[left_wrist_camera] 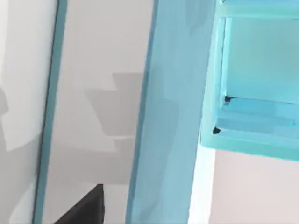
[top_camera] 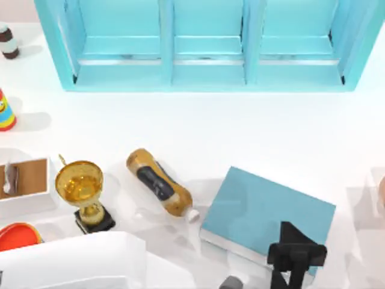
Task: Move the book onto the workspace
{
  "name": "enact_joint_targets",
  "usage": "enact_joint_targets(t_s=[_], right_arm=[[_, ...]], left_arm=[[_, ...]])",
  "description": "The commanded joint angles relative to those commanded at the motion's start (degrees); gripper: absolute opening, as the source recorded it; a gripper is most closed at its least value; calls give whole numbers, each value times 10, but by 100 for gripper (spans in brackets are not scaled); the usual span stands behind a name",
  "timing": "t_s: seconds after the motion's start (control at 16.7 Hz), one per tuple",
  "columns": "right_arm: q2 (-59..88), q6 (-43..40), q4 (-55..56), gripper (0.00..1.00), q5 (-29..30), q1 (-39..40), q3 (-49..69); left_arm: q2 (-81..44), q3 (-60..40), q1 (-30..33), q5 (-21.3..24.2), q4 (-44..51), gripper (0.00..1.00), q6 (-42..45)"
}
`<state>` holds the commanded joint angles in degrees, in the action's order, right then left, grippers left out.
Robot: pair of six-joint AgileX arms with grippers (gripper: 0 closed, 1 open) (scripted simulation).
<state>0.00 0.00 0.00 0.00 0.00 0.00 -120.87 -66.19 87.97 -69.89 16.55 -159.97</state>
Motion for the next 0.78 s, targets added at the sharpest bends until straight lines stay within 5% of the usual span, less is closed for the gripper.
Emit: enact_joint_targets(t_s=[0.42, 0.78], right_arm=[[0, 0, 0, 100, 0, 0, 0], [0, 0, 0, 100, 0, 0, 0]], left_arm=[[-15, -75, 91, -31, 342, 100, -286], [-16, -96, 117, -38, 426, 100, -364]])
